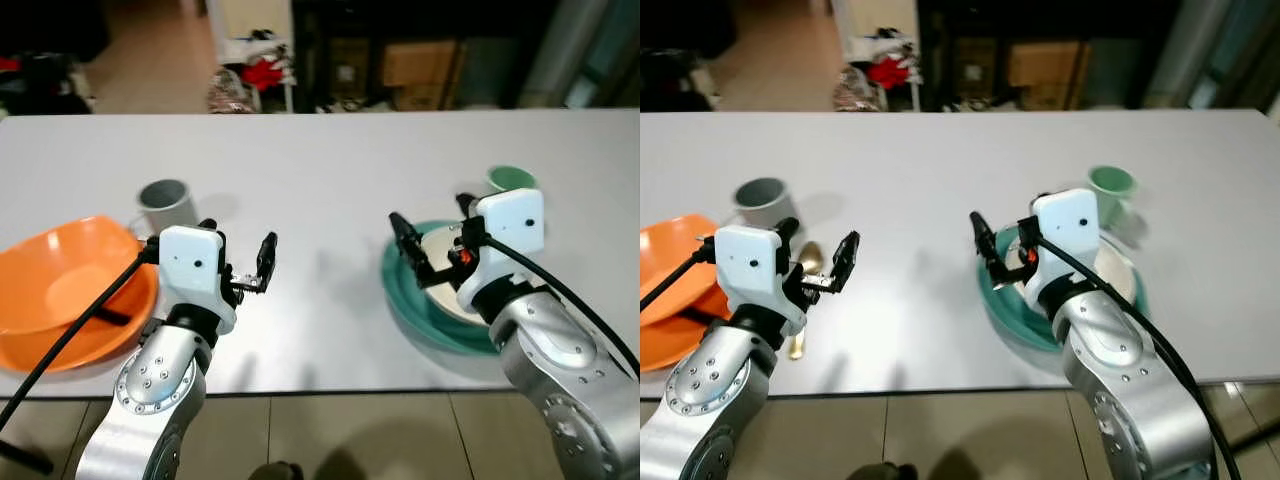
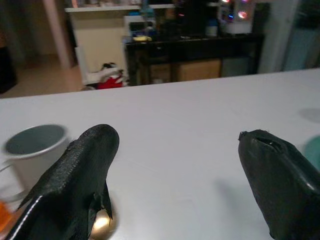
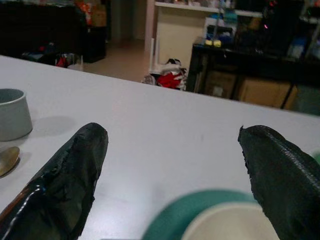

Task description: Setting the table

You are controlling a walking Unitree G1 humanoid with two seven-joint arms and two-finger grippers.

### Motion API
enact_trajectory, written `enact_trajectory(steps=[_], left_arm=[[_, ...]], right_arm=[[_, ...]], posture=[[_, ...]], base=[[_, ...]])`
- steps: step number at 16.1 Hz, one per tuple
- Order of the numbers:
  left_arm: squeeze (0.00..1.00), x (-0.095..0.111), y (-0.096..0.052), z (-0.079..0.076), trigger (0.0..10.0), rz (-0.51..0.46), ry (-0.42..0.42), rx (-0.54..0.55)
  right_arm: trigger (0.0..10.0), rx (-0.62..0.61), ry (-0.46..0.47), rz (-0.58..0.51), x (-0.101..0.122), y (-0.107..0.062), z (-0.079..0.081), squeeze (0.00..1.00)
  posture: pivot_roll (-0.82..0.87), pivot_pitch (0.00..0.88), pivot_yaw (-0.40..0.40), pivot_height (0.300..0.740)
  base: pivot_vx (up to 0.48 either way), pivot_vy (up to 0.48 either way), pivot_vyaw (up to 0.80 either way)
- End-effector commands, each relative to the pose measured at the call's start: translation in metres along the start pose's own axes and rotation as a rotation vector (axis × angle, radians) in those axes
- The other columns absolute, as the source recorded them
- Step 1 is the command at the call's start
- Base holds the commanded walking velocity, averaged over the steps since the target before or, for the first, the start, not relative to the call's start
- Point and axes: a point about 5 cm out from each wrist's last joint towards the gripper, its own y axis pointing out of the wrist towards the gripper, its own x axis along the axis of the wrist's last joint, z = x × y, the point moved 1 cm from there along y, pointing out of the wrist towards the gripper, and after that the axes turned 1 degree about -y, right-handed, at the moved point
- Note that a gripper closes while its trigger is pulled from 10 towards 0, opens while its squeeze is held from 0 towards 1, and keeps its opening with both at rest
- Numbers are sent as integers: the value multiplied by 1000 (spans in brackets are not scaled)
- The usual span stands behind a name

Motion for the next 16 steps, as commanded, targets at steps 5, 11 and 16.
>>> enact_trajectory(steps=[5,11,16], left_arm=[[0,-3,0,2,10000,0,25,24],[0,-2,-4,6,10000,-14,-7,64],[0,-4,-8,8,10000,2,13,68]], right_arm=[[10000,31,-49,-17,-9,3,2,1000],[10000,43,-30,-21,-20,0,7,1000],[10000,45,-29,-23,-25,-1,5,1000]], posture=[[16,0,-5,740],[29,0,-11,740],[48,0,-17,740]], base=[[0,0,800],[0,0,800],[0,0,800]])
